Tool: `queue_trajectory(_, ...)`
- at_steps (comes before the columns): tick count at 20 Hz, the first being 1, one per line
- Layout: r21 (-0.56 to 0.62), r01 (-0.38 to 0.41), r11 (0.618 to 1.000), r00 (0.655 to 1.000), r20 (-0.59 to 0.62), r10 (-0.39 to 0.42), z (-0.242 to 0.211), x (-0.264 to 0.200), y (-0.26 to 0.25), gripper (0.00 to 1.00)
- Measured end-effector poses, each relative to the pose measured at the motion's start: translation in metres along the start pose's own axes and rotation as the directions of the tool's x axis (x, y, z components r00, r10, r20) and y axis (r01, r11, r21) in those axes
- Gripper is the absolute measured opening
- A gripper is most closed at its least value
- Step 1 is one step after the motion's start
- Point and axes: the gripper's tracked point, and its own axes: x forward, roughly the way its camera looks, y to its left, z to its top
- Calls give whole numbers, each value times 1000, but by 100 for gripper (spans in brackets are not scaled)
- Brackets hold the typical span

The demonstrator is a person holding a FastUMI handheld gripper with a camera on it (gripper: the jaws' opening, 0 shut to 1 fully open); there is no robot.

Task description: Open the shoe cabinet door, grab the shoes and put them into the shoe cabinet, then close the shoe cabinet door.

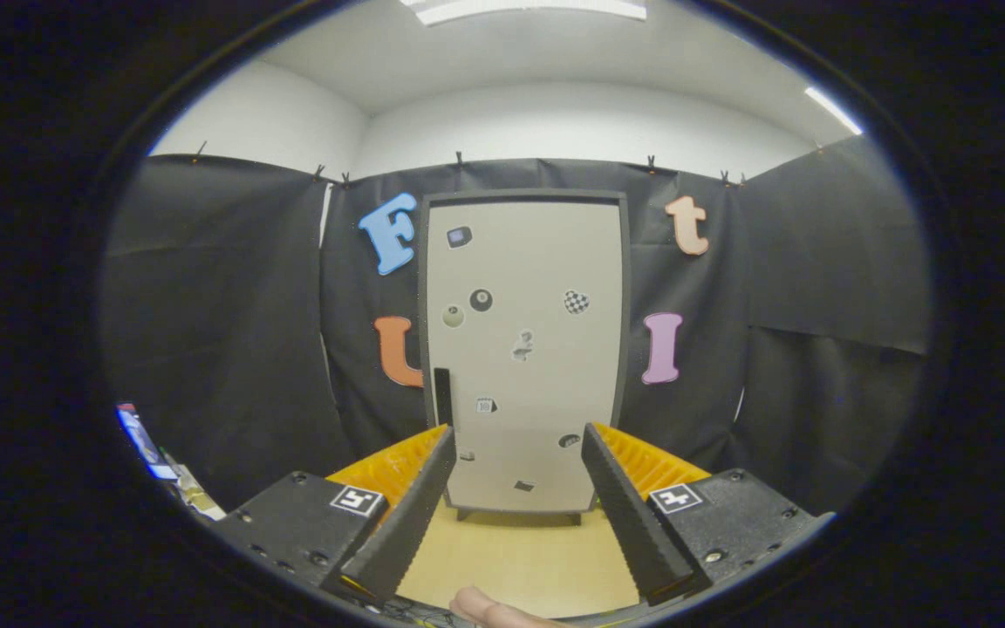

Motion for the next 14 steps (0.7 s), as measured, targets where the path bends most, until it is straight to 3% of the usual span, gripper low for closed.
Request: queue_trajectory(14,-40,6,999,1000,29,-5,14,-12,35,96)
